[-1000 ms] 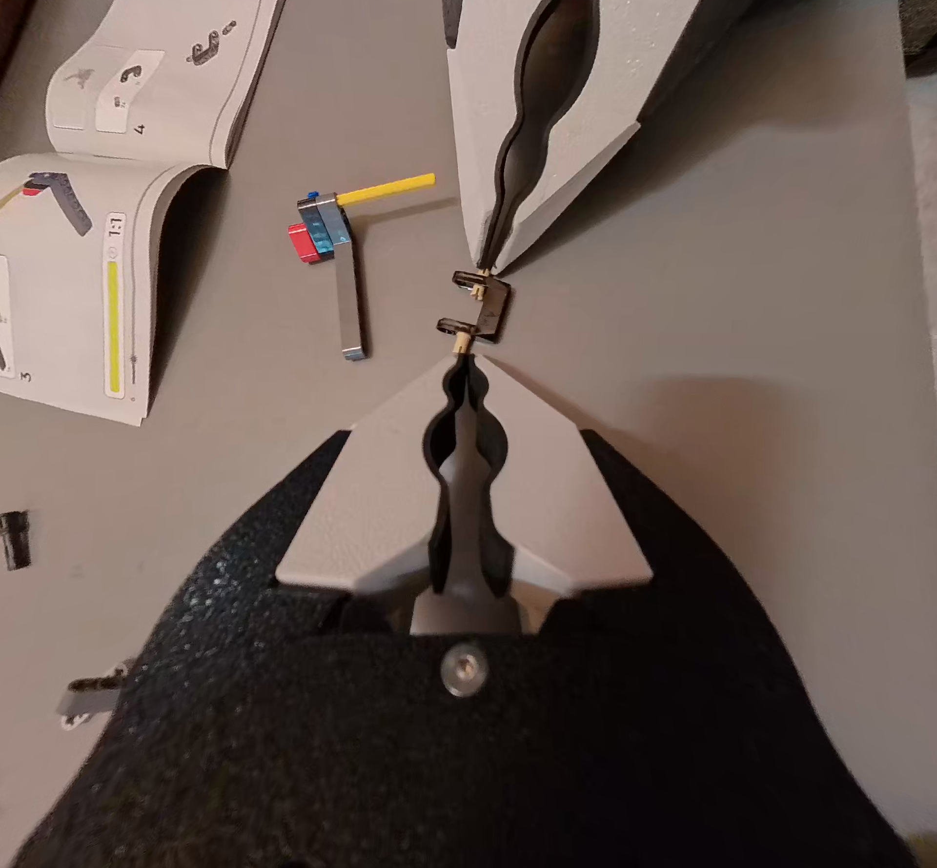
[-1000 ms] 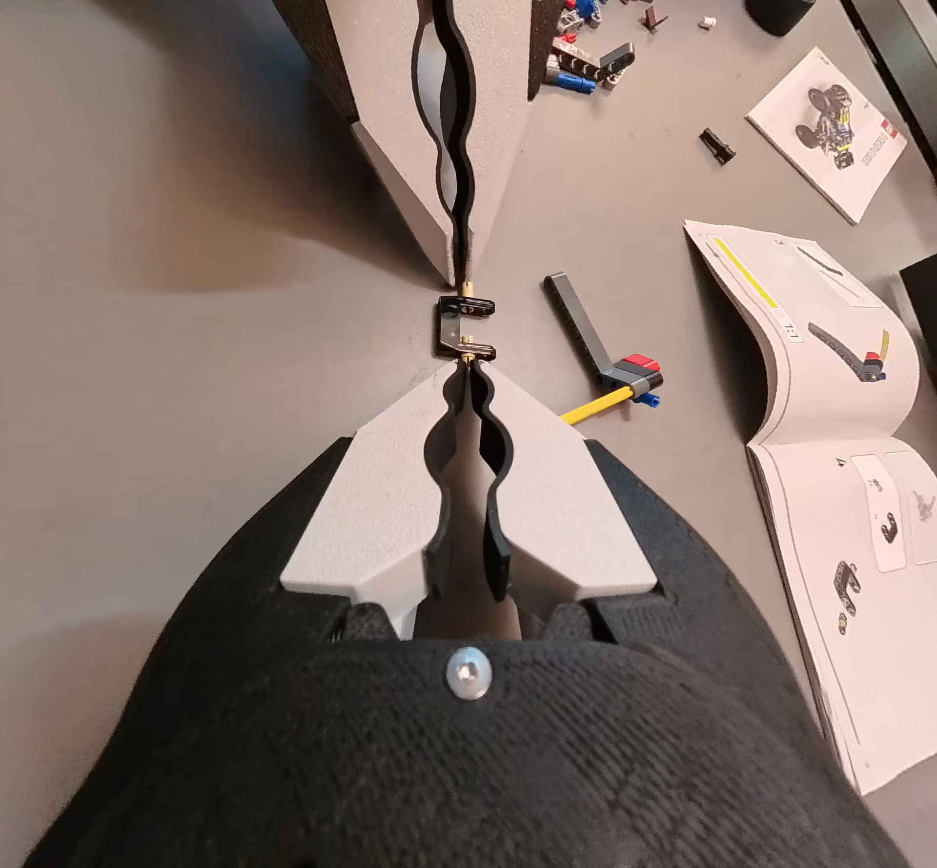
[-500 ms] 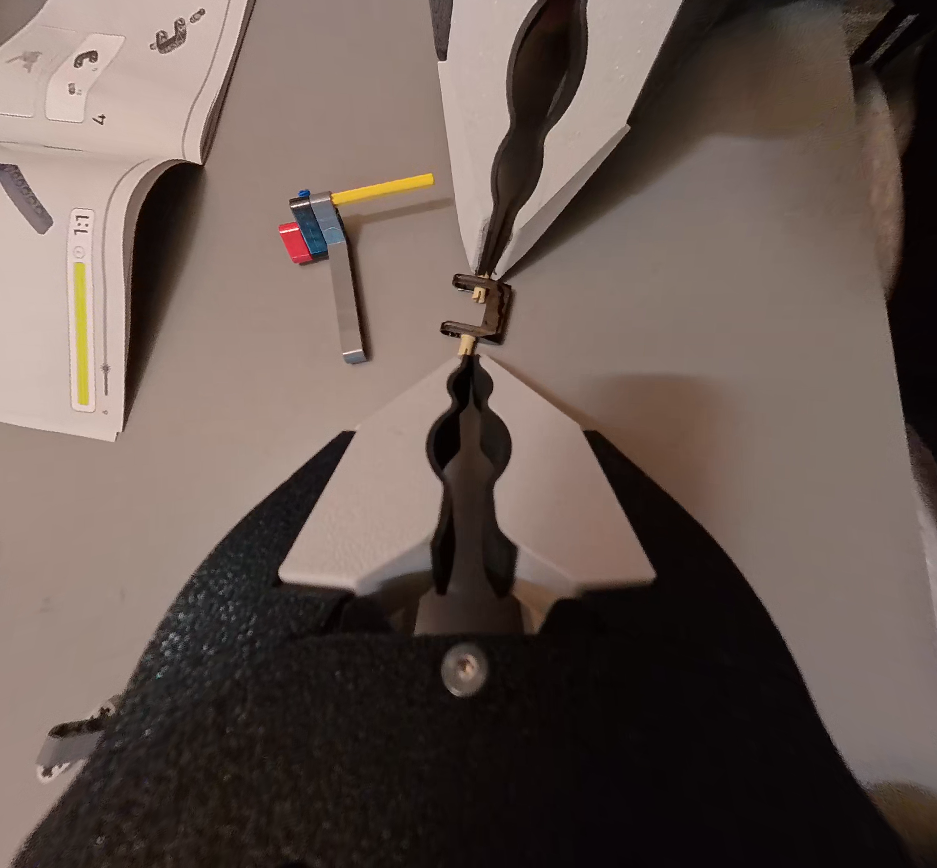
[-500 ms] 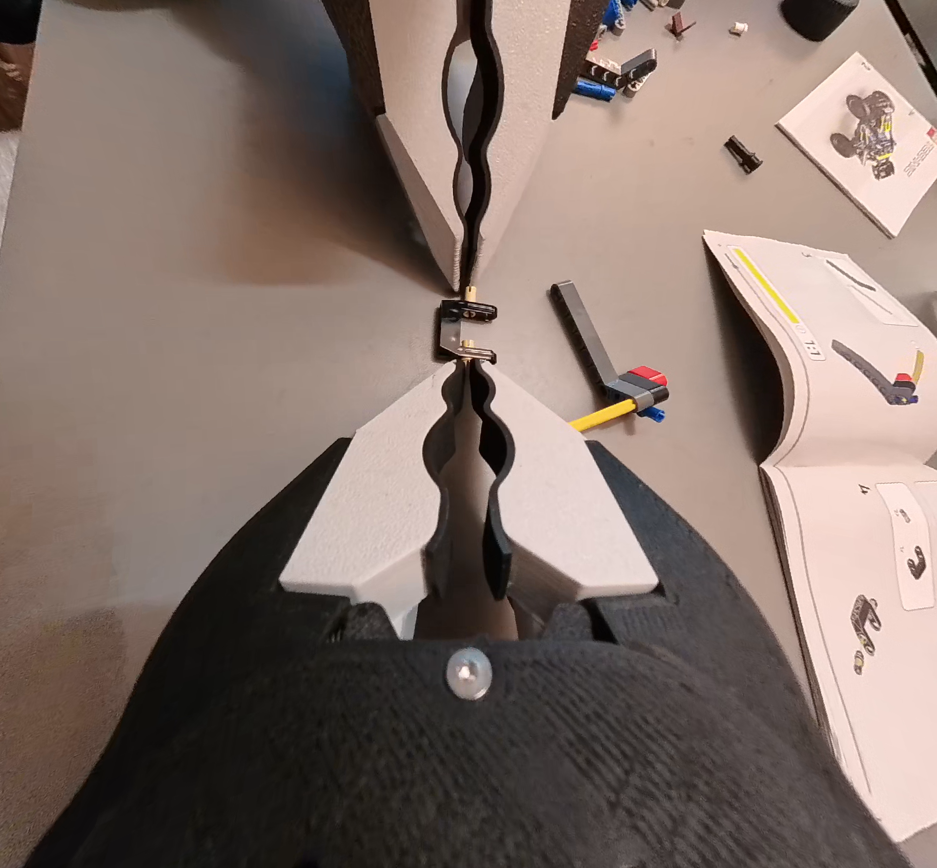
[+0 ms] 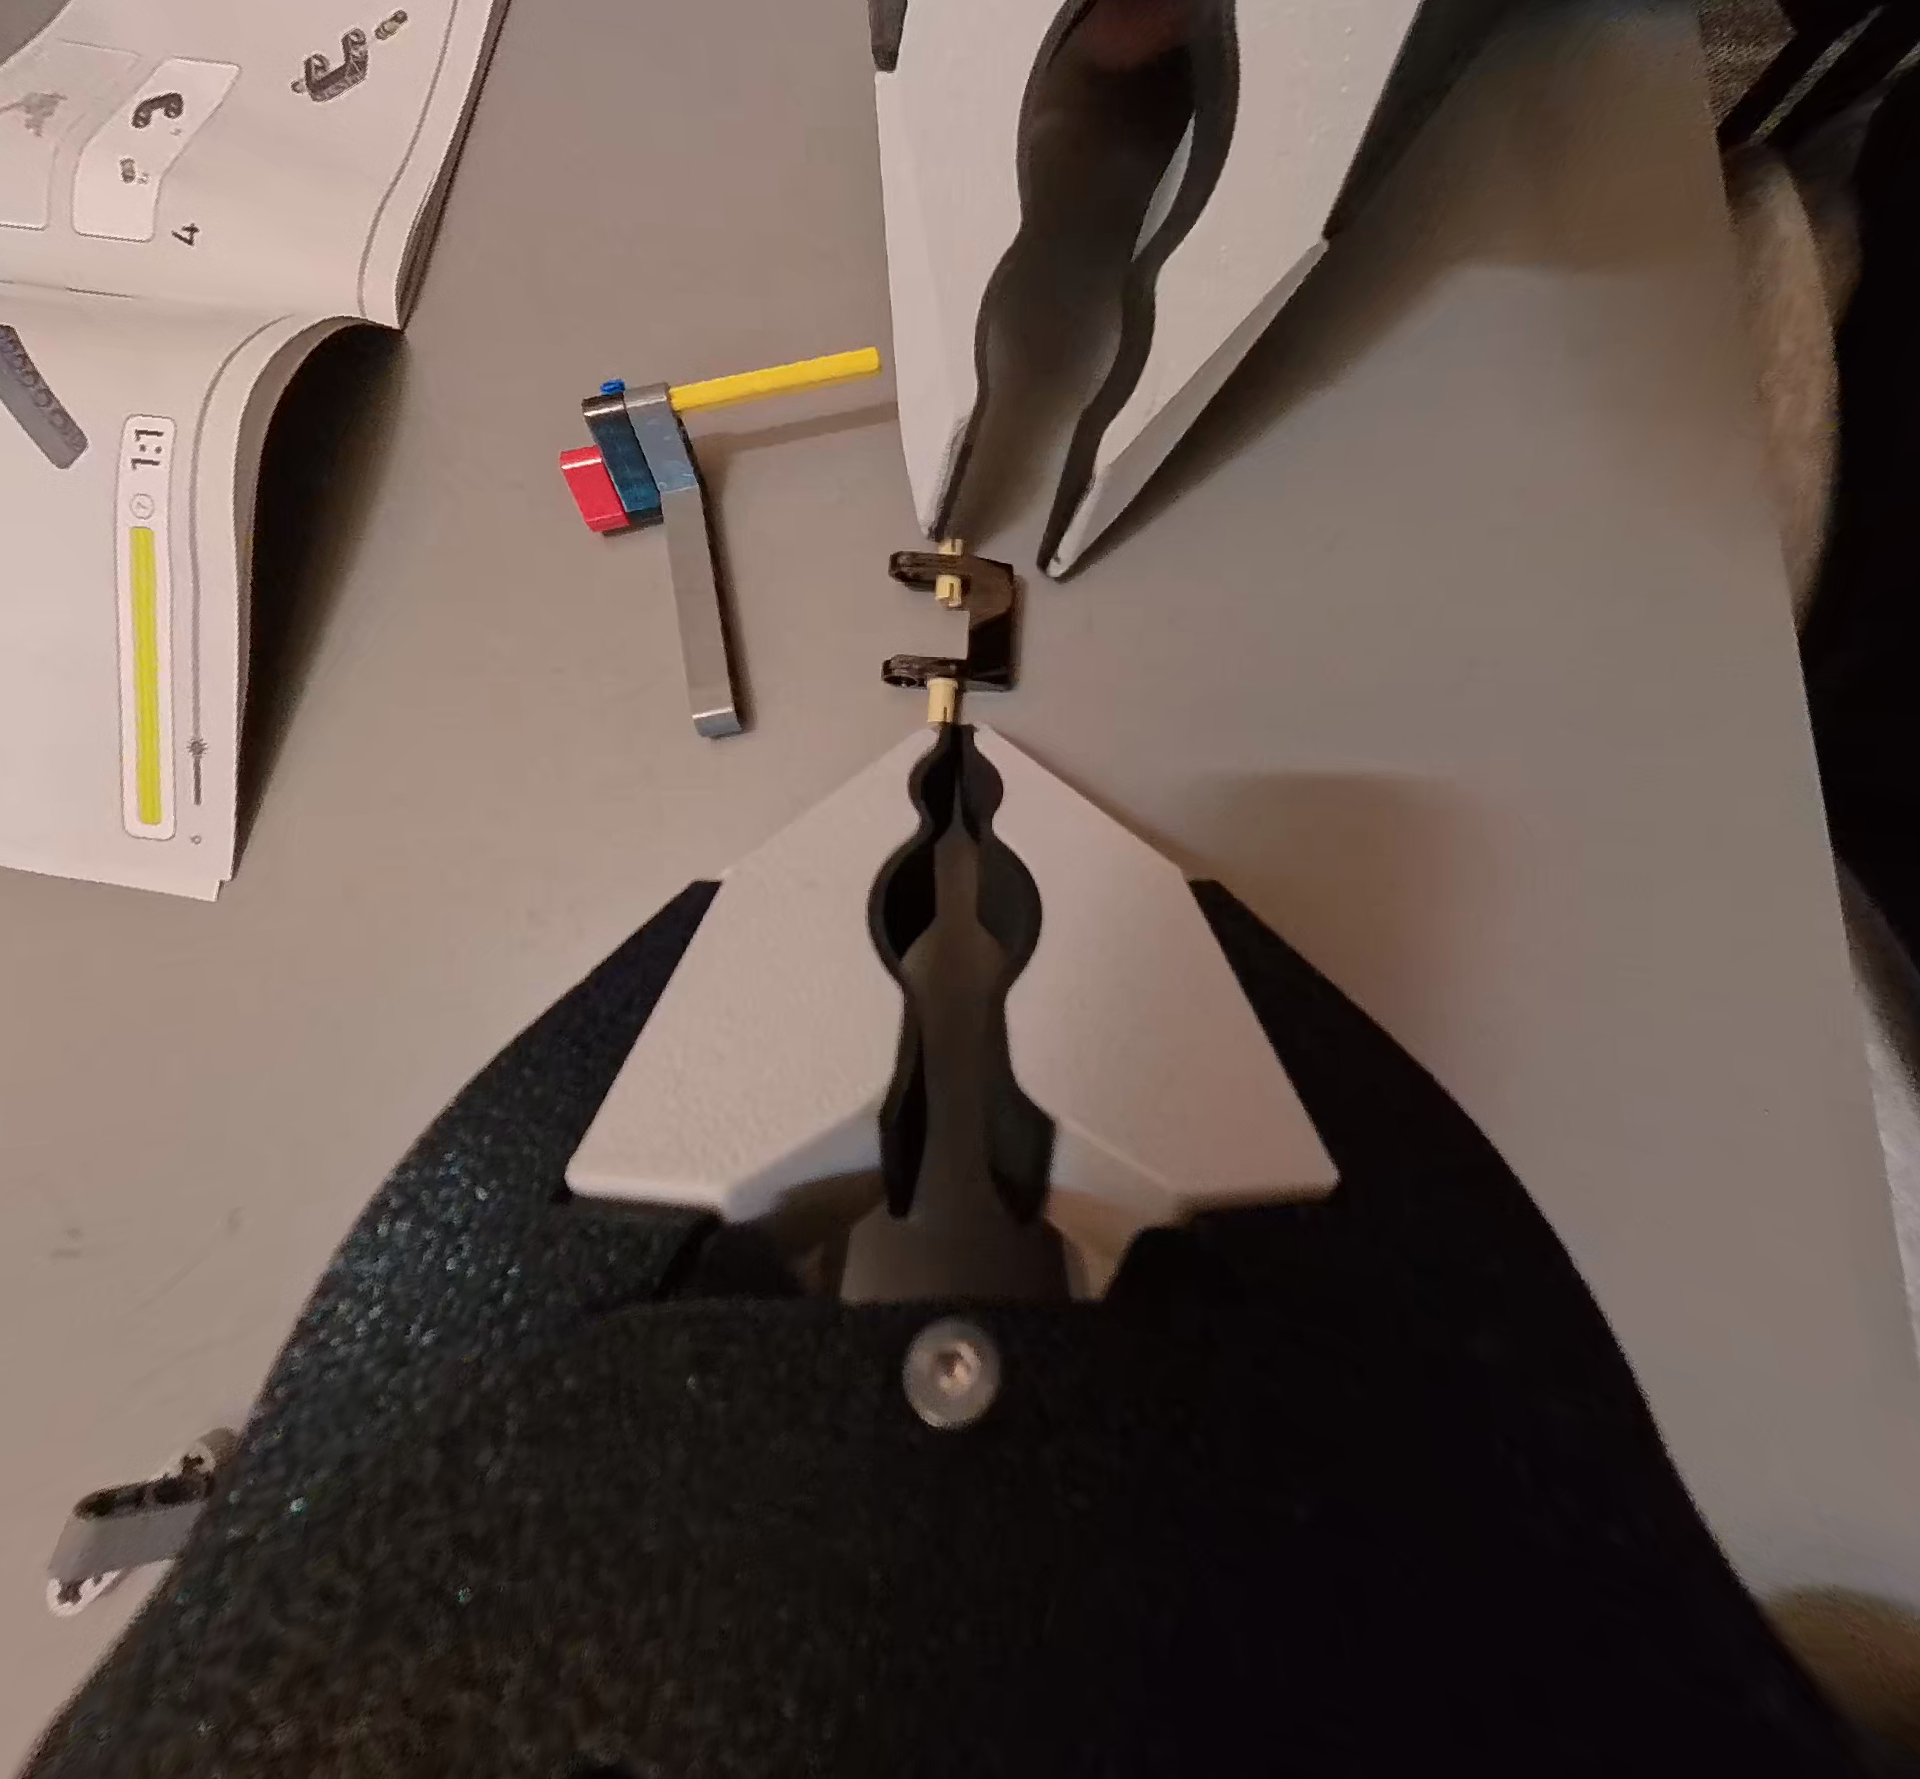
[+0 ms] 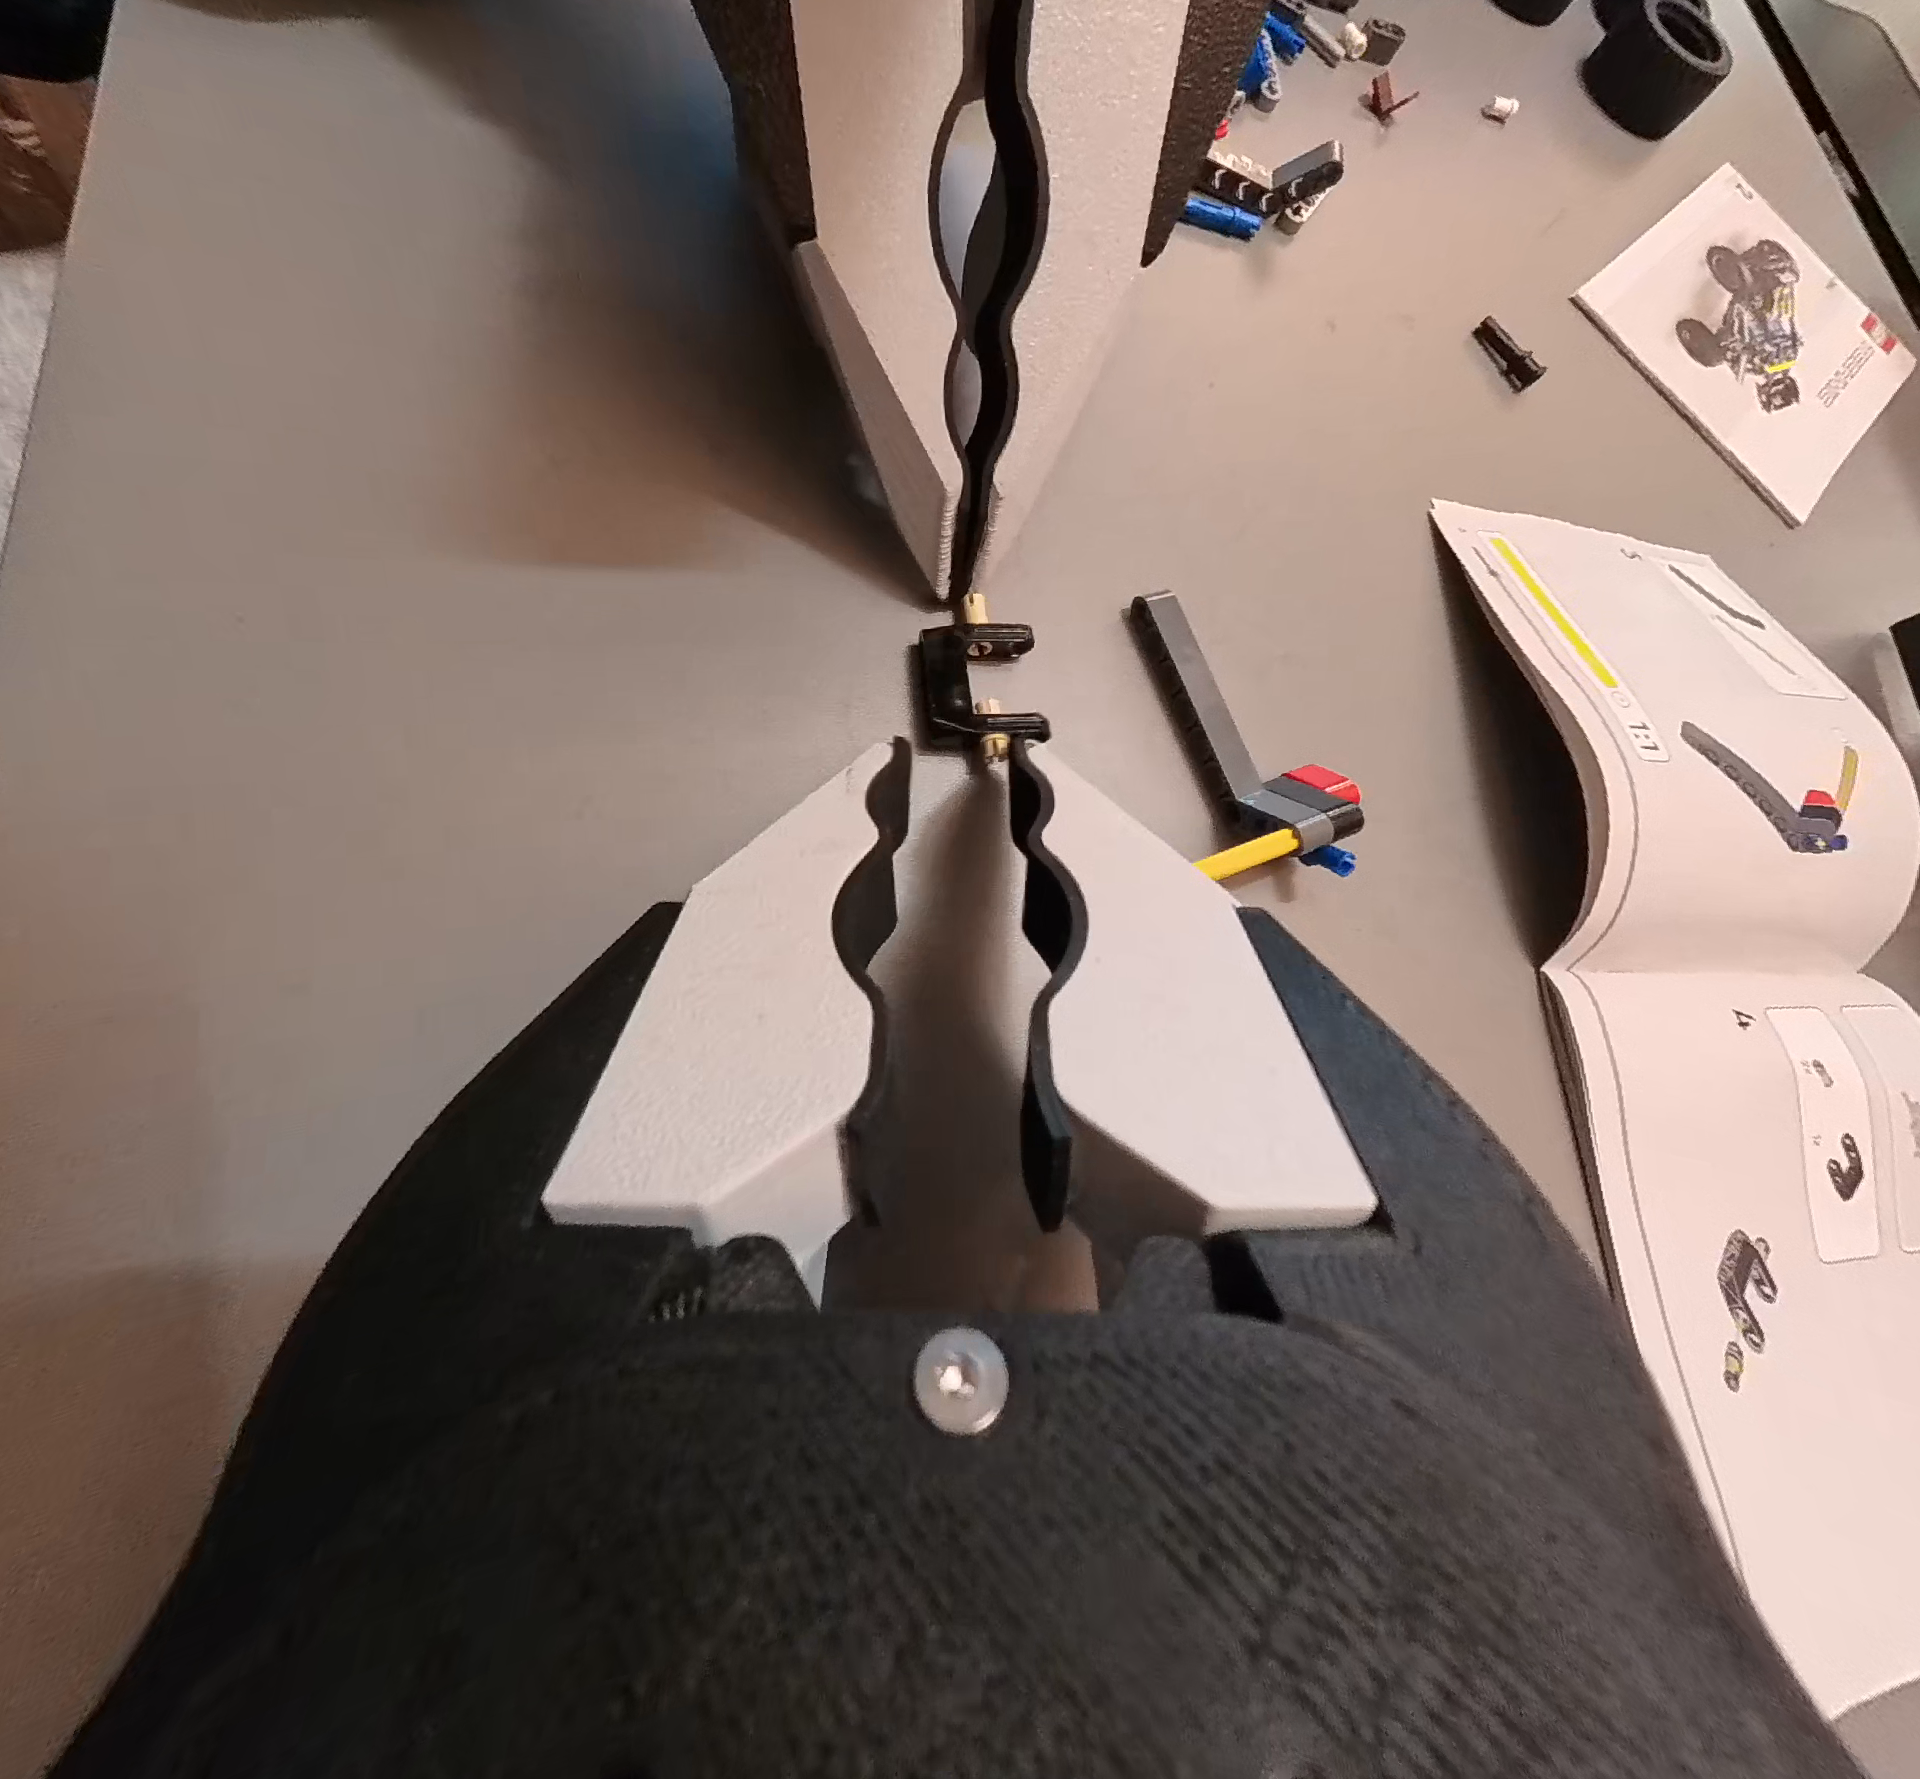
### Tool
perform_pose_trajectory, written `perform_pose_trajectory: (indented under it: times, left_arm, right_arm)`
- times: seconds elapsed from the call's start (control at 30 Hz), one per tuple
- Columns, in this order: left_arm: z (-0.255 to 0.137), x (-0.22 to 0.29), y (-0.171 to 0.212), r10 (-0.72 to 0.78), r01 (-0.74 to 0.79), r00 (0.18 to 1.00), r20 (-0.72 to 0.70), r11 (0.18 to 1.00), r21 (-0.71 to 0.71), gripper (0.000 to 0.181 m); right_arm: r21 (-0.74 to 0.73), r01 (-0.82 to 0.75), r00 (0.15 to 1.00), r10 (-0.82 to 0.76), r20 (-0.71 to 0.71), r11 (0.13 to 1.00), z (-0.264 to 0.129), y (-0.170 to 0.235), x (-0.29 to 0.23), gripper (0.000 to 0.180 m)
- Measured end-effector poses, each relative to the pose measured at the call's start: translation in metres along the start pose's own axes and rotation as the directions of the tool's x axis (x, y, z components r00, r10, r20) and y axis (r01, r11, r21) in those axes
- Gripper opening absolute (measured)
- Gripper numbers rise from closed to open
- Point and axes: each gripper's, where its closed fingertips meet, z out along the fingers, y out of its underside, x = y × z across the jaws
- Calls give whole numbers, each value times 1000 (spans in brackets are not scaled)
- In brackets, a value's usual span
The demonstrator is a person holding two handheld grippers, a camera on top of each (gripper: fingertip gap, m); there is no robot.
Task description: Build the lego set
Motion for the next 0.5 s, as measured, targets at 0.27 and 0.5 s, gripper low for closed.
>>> perform_pose_trajectory:
  times: [0.27, 0.5]
  left_arm:
    - [0, 0, 0, -3, 3, 1000, -7, 1000, 0, 0]
    - [-4, 1, 4, -18, 18, 1000, -8, 1000, -1, 5]
  right_arm:
    - [9, 5, 999, -6, 32, 1000, -5, 2, -4, 22]
    - [0, 99, 995, -99, 25, 995, -15, 2, 1, 25]
